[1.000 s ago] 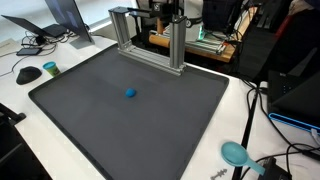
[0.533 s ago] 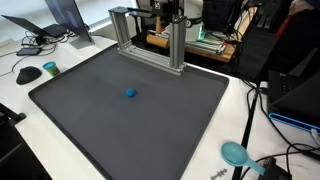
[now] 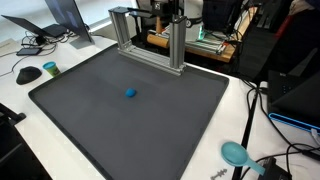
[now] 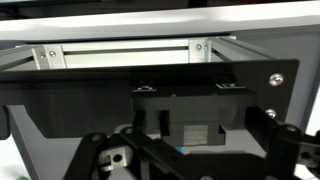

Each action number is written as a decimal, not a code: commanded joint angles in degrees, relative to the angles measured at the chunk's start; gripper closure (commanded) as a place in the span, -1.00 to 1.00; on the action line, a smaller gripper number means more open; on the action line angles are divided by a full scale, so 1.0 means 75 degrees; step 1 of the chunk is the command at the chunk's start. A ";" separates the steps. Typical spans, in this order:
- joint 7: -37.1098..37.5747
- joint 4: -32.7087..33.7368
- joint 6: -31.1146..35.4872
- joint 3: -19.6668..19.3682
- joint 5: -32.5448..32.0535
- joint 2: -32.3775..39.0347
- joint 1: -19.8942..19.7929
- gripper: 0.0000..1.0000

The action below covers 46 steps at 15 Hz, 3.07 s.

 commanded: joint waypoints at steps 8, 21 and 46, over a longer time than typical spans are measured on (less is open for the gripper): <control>0.0121 0.0061 0.0143 0.0094 0.0188 0.0266 -0.0004 -1.00; 0.0195 0.0054 0.0005 0.0195 -0.0001 0.0372 -0.0104 -0.48; 0.0701 0.2512 0.0037 0.0348 -0.0330 0.1715 -0.0322 0.57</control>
